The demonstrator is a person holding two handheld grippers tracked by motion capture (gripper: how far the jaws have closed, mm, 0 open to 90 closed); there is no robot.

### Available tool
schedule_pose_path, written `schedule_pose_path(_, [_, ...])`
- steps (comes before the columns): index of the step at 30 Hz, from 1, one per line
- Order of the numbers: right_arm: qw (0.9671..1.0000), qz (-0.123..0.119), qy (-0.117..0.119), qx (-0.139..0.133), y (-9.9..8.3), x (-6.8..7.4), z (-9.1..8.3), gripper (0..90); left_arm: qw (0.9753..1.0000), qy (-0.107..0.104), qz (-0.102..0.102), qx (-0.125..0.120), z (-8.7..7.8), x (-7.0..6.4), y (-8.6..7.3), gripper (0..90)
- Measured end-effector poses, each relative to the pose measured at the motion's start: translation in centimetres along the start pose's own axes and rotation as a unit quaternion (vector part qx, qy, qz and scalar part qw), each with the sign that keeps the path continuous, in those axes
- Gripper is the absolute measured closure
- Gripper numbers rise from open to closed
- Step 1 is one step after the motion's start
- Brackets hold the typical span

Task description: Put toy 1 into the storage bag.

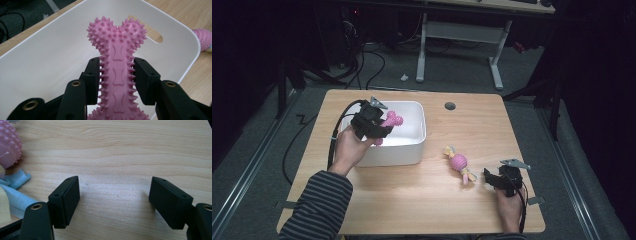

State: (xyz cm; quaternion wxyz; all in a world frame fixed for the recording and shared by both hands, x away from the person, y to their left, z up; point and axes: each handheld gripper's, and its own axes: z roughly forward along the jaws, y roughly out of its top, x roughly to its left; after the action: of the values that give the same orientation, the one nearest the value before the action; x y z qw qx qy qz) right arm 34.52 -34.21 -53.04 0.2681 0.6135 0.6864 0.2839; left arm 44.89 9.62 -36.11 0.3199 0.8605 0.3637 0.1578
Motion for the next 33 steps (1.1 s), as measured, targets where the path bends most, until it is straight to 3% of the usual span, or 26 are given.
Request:
schedule_pose_path(4, [1.0000, -0.001, 0.000, 0.000, 0.0, 0.0, 0.0, 24.9, 0.9999, -0.005, -0.015, 0.000, 0.4, 0.7, -0.3, 58.4])
schedule_pose_path(14, [1.0000, -0.001, 0.001, 0.000, 0.0, 0.0, 0.0, 24.9, 0.9995, 0.003, -0.022, 0.021, 1.5, 1.1, -0.6, 57.6])
schedule_pose_path(16, [1.0000, -0.003, 0.000, -0.001, 0.0, 0.0, 0.0, 24.9, 0.9995, 0.000, -0.027, 0.016, 1.5, 1.1, -0.7, 53.6])
schedule_pose_path(25, [1.0000, -0.001, 0.000, 0.001, 0.0, 0.0, 0.0, 24.7, 0.9996, 0.008, -0.028, -0.005, -0.2, 0.9, -0.9, 40.6])
schedule_pose_path(33, [1.0000, -0.001, 0.000, 0.001, 0.0, 0.0, 0.0, 24.8, 0.9988, 0.011, -0.024, -0.042, -2.9, 0.5, -1.8, 37.9])
